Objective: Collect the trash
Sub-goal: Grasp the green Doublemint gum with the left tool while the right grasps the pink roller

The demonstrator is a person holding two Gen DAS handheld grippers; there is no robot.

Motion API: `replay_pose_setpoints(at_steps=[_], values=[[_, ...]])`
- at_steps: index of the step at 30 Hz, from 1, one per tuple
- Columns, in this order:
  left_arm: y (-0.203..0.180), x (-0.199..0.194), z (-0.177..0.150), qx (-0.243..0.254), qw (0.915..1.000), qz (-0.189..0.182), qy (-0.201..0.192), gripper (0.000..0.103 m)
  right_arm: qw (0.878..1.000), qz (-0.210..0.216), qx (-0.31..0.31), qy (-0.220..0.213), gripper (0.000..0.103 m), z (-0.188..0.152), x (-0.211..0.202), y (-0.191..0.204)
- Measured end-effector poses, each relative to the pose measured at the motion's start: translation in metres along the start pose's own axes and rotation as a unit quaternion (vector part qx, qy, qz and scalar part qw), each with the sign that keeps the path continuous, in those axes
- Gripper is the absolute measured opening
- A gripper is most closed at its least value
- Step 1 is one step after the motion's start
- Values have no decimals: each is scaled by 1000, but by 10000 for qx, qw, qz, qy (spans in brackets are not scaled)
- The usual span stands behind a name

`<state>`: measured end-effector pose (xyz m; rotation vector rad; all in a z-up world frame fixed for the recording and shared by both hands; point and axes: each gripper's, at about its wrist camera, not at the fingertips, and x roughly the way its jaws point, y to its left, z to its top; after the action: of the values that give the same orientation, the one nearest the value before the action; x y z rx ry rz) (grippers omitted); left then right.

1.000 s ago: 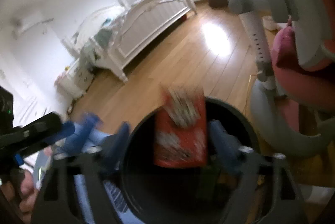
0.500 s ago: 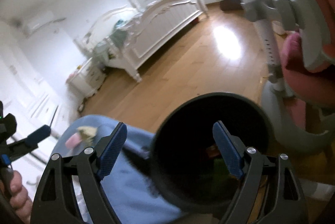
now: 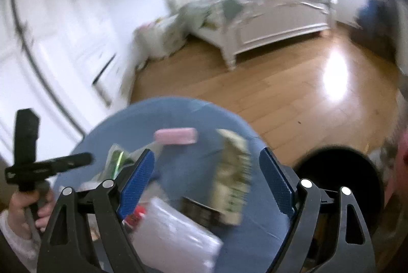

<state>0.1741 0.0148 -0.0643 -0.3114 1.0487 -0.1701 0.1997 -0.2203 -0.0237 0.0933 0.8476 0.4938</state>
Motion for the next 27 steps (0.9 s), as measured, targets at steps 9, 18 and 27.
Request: replay_pose_setpoints(at_steps=[9,18,27], values=[[4,37,-8,407,9989,246,39,61,9917,-460,-577,1049,83,22,102,53],[40,21,-15,464,9984,159,-267,34,9831,-864,-508,1533,70,22,169,64],[49,-20,-14,313,9962,-172,-797,1,9982,461,94,368,70,20,103,57]])
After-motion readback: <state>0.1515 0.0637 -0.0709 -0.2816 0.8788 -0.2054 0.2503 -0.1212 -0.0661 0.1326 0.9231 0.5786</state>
